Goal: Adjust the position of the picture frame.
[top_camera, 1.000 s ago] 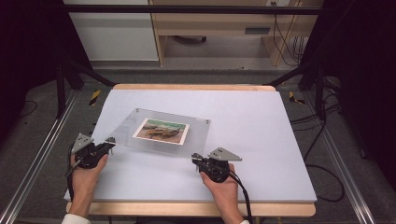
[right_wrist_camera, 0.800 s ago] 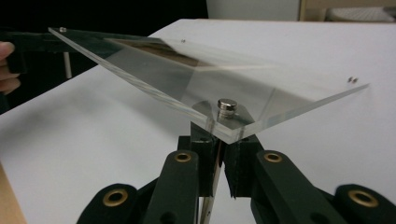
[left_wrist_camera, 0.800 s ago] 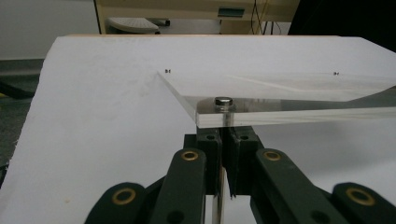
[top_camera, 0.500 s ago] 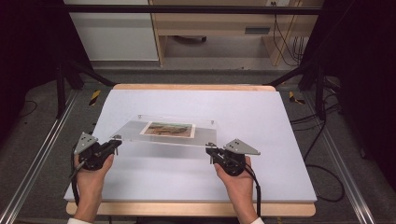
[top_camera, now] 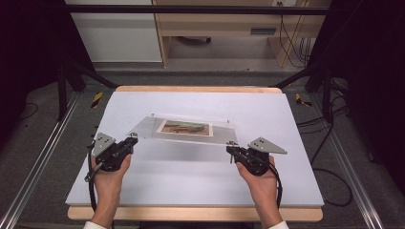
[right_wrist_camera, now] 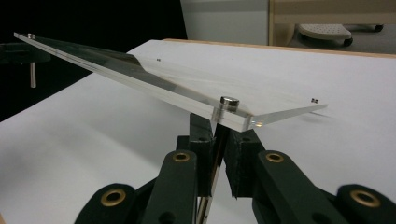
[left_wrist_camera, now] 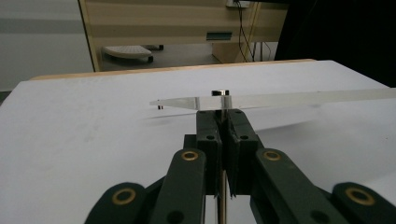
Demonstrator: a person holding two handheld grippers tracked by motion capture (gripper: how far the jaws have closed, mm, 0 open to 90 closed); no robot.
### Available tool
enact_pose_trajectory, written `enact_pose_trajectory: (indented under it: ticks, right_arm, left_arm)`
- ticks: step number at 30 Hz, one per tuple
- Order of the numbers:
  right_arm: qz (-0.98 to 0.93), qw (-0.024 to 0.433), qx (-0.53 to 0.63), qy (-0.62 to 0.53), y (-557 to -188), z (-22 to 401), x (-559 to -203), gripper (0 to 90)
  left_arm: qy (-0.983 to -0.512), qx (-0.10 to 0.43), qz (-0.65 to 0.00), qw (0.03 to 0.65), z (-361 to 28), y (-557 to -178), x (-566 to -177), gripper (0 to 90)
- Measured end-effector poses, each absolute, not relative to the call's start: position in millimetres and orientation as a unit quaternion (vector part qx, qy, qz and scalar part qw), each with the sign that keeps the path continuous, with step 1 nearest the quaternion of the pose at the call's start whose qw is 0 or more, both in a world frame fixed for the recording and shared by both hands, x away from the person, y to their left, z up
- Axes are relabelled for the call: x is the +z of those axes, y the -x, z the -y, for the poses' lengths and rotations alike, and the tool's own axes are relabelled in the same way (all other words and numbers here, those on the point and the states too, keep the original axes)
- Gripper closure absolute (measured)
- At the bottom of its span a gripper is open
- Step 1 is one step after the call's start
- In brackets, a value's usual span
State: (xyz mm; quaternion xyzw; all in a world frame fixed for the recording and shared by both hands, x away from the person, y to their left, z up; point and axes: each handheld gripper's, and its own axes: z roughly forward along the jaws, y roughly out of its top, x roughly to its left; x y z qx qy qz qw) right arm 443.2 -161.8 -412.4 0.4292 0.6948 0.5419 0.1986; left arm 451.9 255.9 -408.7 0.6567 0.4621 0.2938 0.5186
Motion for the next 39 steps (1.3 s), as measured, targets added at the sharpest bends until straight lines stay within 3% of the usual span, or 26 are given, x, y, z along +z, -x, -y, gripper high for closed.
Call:
enact_pose_trajectory:
  ticks: [19,39]
  right_arm:
    - [-0.679,0.219,0.536,-0.452,-460,203,-411,81.6]
    - [-0.684,0.217,0.527,-0.456,-463,210,-415,82.2]
  left_arm:
    - [-0.657,0.300,-0.434,0.538,-214,-476,-398,84.4]
    - [-0.676,0.277,-0.442,0.521,-211,-468,-415,83.3]
